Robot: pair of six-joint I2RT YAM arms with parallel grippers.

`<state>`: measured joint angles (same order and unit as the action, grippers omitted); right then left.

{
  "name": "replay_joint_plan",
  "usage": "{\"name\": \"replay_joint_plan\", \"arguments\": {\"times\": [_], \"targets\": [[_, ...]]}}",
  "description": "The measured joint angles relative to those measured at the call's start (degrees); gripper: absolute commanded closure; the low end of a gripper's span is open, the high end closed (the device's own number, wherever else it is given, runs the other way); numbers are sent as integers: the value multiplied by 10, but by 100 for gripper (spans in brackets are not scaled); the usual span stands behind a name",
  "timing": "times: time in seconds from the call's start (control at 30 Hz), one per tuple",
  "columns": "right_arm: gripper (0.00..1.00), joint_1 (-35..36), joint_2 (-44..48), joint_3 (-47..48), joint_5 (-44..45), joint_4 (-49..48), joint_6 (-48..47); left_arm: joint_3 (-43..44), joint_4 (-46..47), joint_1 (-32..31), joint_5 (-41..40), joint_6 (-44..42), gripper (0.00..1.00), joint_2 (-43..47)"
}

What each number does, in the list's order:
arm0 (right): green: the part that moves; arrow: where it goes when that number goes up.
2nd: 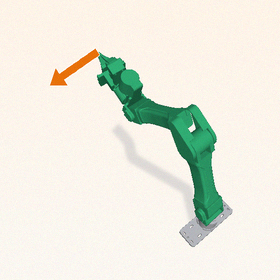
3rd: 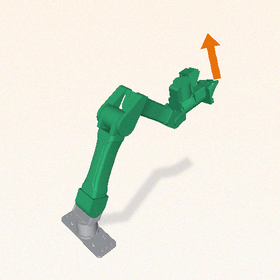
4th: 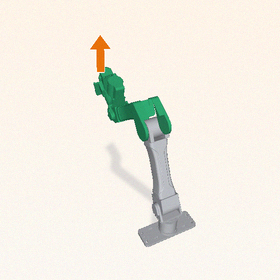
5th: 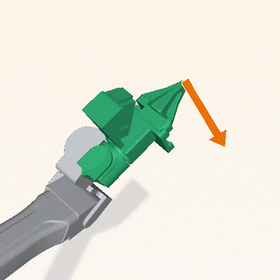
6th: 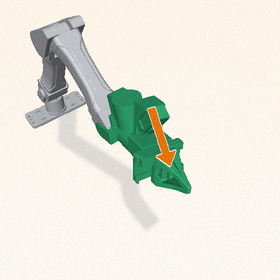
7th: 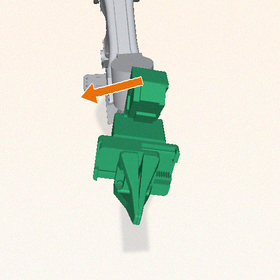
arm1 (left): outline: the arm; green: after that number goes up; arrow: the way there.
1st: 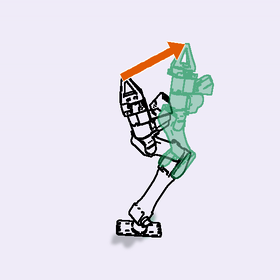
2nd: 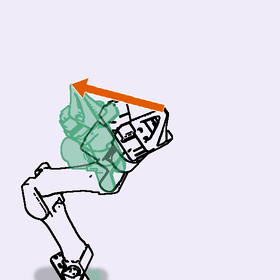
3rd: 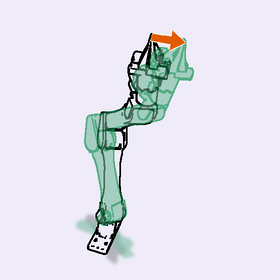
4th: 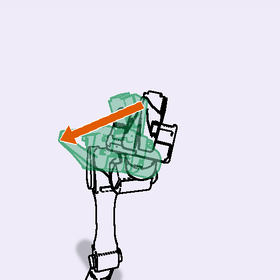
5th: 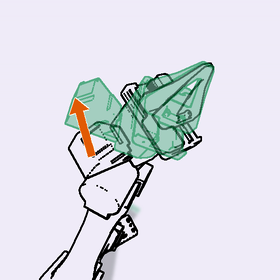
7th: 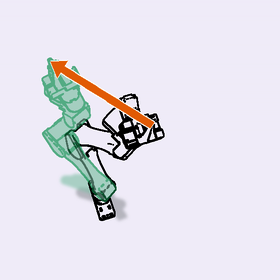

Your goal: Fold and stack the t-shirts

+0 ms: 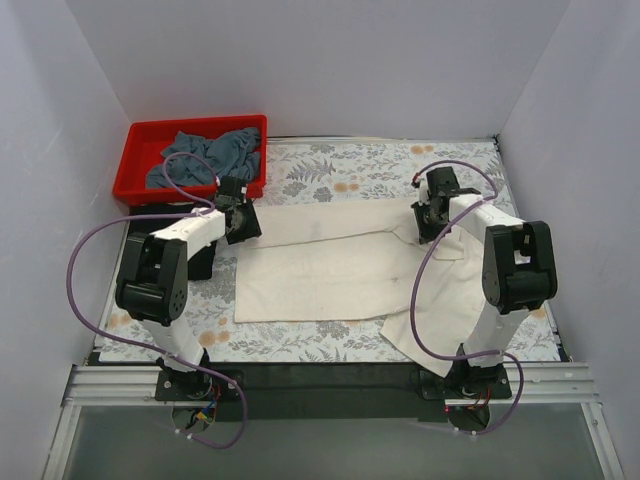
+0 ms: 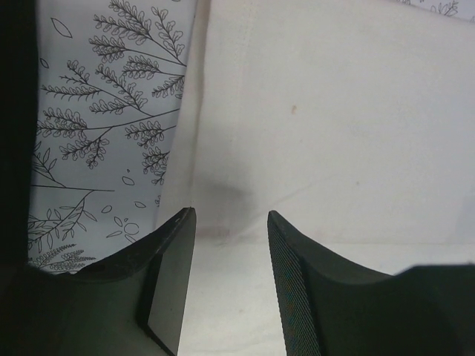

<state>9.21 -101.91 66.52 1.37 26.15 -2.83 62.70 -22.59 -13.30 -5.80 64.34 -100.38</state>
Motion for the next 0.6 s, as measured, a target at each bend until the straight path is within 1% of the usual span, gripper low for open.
{"name": "replay_joint_plan", "arguments": {"times": [0.1, 0.2, 0.4, 0.6], "targets": [[78, -14, -50, 58, 0, 11, -8, -3, -4, -3, 5, -4, 58, 9], [78, -29, -82, 93, 4, 9, -17, -4, -8, -6, 8, -7, 58, 21], [76, -31, -91, 129, 15, 10, -29, -4, -9, -8, 14, -9, 58, 23], [73, -23, -76, 119, 15, 9, -35, -3, -14, -10, 20, -9, 57, 23]]}}
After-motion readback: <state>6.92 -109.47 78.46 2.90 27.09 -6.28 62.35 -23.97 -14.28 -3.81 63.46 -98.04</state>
